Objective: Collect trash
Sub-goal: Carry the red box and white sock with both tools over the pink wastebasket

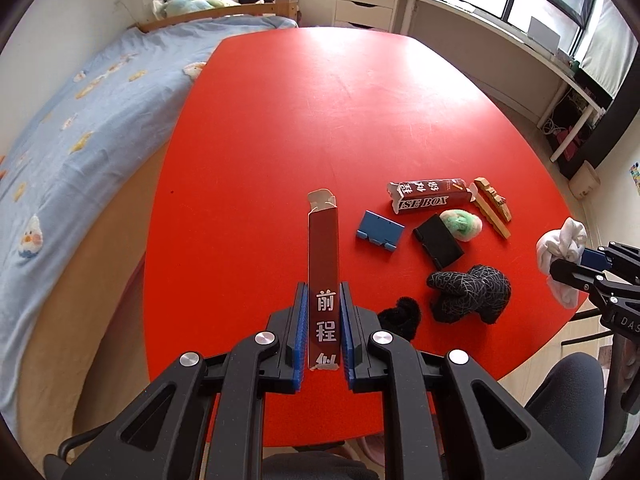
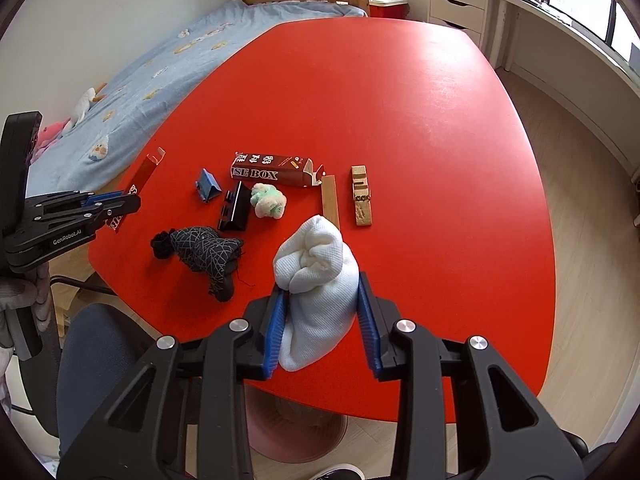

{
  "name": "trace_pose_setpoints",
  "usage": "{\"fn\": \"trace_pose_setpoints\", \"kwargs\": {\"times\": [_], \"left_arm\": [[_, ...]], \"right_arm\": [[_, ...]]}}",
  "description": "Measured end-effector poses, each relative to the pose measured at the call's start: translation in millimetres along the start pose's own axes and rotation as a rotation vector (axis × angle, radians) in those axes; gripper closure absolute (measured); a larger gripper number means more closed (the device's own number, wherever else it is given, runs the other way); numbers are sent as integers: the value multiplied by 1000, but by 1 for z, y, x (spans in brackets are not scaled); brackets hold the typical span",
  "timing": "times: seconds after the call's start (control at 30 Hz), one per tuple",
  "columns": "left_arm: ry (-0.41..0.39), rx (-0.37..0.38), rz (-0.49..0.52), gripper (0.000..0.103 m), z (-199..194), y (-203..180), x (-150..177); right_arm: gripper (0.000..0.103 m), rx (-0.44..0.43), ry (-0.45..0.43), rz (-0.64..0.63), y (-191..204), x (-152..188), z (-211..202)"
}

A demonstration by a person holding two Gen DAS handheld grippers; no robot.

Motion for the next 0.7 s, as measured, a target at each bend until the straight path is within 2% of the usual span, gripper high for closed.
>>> {"fn": "trace_pose_setpoints", "kwargs": {"times": [0.37, 0.7], "left_arm": [[-59, 87, 105, 88, -59, -18, 30], [-27, 166, 152, 88, -80, -29, 74]], "right_arm": [[70, 18, -74, -42, 25, 26, -55], [70, -20, -78, -75, 56, 61, -78]]}}
Point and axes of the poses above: each gripper's, at about its wrist camera, not at the fingertips, and z roughly the way its jaws point, y to its left, x to its underside, the point moved 5 cm from there along z, roughly the way its jaws point, and after that the axes turned 15 degrees about -z, right-handed, at the moved point
